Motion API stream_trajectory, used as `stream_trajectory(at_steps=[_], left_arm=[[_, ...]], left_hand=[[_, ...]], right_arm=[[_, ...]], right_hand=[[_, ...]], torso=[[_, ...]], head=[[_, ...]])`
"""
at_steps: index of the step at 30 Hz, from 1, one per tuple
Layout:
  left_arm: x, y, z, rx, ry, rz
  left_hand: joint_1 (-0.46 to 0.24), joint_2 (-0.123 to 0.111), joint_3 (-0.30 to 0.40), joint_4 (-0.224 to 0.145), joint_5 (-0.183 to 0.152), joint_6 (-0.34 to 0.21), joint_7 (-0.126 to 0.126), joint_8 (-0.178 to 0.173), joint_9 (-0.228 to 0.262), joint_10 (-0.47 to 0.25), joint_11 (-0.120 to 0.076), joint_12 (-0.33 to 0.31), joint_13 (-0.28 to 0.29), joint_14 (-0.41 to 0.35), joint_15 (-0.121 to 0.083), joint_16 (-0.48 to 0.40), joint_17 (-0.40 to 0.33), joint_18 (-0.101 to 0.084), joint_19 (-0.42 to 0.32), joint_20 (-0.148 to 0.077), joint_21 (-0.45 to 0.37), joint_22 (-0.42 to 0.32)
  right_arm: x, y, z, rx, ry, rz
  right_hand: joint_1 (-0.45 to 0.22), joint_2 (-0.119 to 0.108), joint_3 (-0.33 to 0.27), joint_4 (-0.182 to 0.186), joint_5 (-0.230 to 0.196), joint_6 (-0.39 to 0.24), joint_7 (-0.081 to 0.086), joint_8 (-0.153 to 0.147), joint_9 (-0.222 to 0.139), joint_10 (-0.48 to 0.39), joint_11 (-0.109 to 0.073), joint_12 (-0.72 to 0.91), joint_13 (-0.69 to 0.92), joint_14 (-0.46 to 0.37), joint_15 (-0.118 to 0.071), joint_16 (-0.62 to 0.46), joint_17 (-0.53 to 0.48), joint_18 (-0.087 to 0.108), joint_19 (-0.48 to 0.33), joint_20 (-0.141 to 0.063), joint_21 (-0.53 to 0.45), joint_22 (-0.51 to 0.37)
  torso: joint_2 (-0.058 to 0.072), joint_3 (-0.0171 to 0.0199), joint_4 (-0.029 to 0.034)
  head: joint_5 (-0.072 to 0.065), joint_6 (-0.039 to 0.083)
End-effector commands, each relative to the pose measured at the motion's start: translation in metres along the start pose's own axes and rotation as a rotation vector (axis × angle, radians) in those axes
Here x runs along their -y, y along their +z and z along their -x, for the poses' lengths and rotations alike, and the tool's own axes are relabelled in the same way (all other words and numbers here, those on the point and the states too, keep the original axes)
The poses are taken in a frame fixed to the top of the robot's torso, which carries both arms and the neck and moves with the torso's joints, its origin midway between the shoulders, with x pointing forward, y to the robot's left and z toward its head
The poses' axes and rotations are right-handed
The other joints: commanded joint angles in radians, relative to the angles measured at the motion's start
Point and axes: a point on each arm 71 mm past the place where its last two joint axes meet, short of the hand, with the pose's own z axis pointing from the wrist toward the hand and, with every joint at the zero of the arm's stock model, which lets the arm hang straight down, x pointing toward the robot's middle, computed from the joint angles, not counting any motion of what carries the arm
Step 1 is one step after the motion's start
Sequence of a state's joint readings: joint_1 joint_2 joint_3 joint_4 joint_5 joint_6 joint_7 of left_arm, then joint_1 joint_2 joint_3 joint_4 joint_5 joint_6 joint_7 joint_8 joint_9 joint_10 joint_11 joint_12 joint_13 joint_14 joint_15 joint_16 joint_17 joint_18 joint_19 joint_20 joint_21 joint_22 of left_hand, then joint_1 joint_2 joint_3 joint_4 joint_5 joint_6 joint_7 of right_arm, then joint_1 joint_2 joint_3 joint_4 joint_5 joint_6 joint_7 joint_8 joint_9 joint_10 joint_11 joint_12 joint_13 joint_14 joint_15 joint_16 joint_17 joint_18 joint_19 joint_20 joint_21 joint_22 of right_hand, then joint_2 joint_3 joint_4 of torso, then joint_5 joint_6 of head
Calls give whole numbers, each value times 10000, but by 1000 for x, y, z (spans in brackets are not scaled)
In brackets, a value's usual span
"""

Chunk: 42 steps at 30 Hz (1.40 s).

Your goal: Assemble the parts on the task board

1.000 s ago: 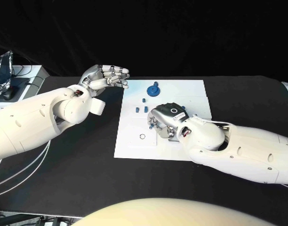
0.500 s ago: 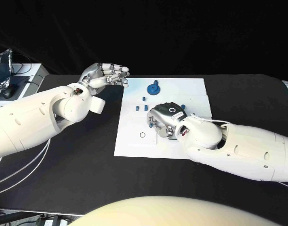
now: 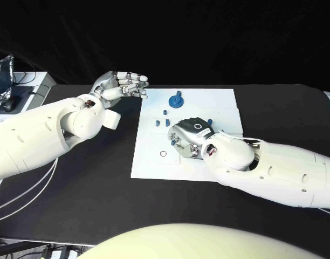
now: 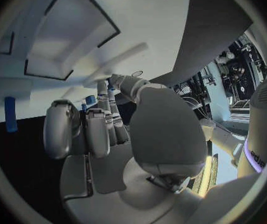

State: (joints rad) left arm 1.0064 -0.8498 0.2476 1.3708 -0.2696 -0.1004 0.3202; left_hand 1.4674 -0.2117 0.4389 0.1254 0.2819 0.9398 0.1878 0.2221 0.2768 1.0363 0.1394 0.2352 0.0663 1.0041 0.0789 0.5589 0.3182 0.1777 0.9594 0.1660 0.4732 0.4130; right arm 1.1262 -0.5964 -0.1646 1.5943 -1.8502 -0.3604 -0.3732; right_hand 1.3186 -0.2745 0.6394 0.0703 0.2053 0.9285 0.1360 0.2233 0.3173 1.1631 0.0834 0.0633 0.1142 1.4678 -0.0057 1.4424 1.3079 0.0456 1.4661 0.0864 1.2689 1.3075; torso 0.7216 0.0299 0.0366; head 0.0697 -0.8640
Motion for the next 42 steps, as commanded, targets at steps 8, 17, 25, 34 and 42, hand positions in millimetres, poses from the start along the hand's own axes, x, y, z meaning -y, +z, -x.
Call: stream_trajectory(at_steps=[8,17,25,34,42], left_arm=[[0,0,-2,-246,-60,-15],[-1,1,-2,-285,-77,17],[-2,0,-2,-320,-100,14],[-7,-5,3,-216,-81,110],[-10,-9,6,-145,-68,198]], left_hand=[[40,89,-1,-25,51,8,29,-45,-6,-57,19,-68,16,32,36,-66,25,-36,-54,7,27,16],[42,94,0,-27,51,18,27,-40,-5,-56,18,-70,17,31,36,-72,28,-36,-58,8,27,17],[42,94,0,-27,51,18,27,-40,-5,-56,18,-70,17,31,36,-72,28,-36,-58,8,27,17],[35,82,-20,-43,44,-7,38,-58,-16,-9,10,-57,32,37,33,-105,53,-31,-73,12,27,25],[35,82,-20,-43,44,-7,38,-58,-16,-9,10,-57,32,37,33,-105,53,-31,-73,12,27,25]], right_arm=[[7,-11,9,993,451,-267],[19,-23,22,1421,679,-610],[72,-29,55,1696,1261,-1400],[123,-32,71,458,1253,-1495],[130,-32,66,-676,859,-1440]], right_hand=[[287,-36,-683,-123,20,-712,-138,-540,-209,-1019,192,73,-345,284,195,-414,-563,376,-160,215,-1154,188],[353,-7,-823,-92,56,-578,-115,-502,-194,-1021,185,191,-388,276,194,-458,-627,382,-149,220,-1209,150],[364,-106,-656,61,48,-182,22,-371,-158,-367,10,678,-375,323,55,-496,-747,299,58,108,-791,392],[163,-170,-1201,119,138,-80,47,-349,-156,-497,16,621,-414,369,42,-419,-685,273,117,82,-705,455],[480,25,-2515,281,124,-125,-137,-469,-241,-875,62,564,-424,357,98,-406,-758,279,121,120,-776,444]], torso=[[-18,15,-19],[-24,11,2],[-42,0,-28],[-53,5,6],[-33,-2,-1]], head=[[-39,109],[-176,288],[-329,518],[-363,562],[-383,564]])
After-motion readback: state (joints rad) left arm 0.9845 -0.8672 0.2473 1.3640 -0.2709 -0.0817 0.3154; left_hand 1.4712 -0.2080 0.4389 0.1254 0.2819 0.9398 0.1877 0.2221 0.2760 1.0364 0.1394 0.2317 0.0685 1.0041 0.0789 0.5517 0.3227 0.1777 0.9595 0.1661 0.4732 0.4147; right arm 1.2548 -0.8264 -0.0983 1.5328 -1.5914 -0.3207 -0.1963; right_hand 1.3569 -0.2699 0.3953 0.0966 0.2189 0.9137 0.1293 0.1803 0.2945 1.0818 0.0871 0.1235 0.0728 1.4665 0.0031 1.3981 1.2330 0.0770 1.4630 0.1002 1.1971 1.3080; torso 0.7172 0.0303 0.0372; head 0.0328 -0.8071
